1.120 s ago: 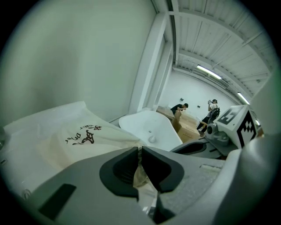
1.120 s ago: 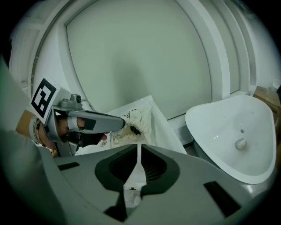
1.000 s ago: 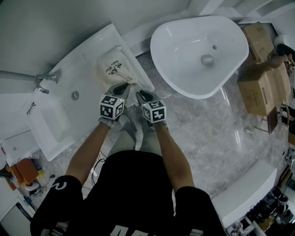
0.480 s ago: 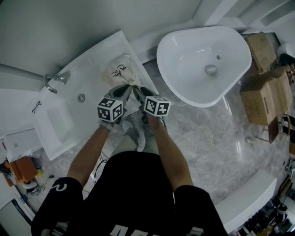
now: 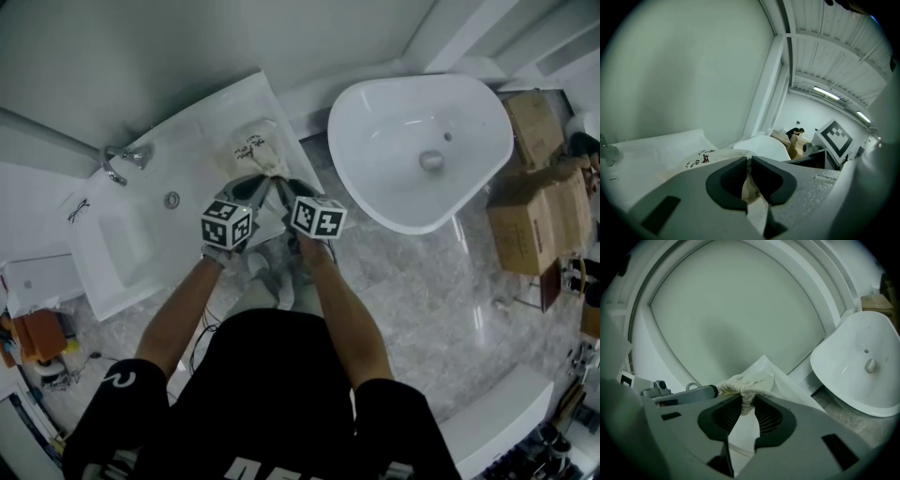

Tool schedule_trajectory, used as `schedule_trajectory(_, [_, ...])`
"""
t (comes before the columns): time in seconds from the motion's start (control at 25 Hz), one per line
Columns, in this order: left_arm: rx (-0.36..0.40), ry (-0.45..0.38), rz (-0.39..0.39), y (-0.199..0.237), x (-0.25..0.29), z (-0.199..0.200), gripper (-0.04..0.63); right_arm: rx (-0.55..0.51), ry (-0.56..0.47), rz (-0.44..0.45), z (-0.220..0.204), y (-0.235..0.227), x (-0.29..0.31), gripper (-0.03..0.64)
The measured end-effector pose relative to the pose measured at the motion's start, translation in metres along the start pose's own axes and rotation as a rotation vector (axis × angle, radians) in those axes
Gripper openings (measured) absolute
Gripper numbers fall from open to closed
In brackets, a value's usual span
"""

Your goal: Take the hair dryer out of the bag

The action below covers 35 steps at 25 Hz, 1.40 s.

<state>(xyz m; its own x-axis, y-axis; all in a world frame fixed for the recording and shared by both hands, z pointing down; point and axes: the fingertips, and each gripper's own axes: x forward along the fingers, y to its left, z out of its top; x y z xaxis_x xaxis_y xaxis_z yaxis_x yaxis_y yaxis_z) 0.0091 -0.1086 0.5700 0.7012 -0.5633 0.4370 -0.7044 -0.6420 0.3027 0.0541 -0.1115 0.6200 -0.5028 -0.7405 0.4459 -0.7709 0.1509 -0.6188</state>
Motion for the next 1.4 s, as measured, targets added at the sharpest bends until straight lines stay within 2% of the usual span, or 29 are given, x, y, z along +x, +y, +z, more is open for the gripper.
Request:
schedule_trajectory(0.24, [0.198, 0.050, 0.108, 0.009, 0.000, 0.002, 0.046, -0.104, 0.024, 0.015, 0.013, 0.020, 0.008, 0.067])
schedule_trajectory(0.36, [0.265, 0.095, 0.160, 0.016, 0.001, 0.001, 0.099, -0.139, 0.029, 0.026, 0.018, 0.030, 0.010, 0.067])
schedule_trajectory(0.48, [0.270, 0.131, 0.185, 0.024, 0.004, -0.002, 0.130, -0.156, 0.038, 0.032, 0.020, 0.035, 0.011, 0.067])
schedule_trajectory(0.68, [0.216, 0.121, 0.211, 0.032, 0.002, 0.003, 0.144, -0.194, 0.054, 0.050, 0.024, 0.041, 0.014, 0.066])
schedule_trajectory(0.96, [0.212, 0.155, 0.266, 0.052, 0.002, 0.006, 0.132, -0.346, 0.088, 0.104, 0.025, 0.065, 0.019, 0.063])
schedule_trajectory(1.04, [0.229, 0.163, 0.264, 0.051, 0.004, 0.008, 0.077, -0.370, 0.082, 0.089, 0.028, 0.066, 0.019, 0.063])
schedule_trajectory(1.16, [0.292, 0.184, 0.285, 0.055, 0.006, 0.010, 0.049, -0.420, 0.070, 0.022, 0.037, 0.060, 0.018, 0.063])
schedule_trajectory(1.28, [0.324, 0.196, 0.300, 0.059, 0.005, 0.018, 0.046, -0.467, 0.069, -0.034, 0.044, 0.055, 0.017, 0.061])
schedule_trajectory(1.4, [0.333, 0.197, 0.306, 0.060, 0.003, 0.025, 0.044, -0.470, 0.067, -0.057, 0.049, 0.054, 0.017, 0.057])
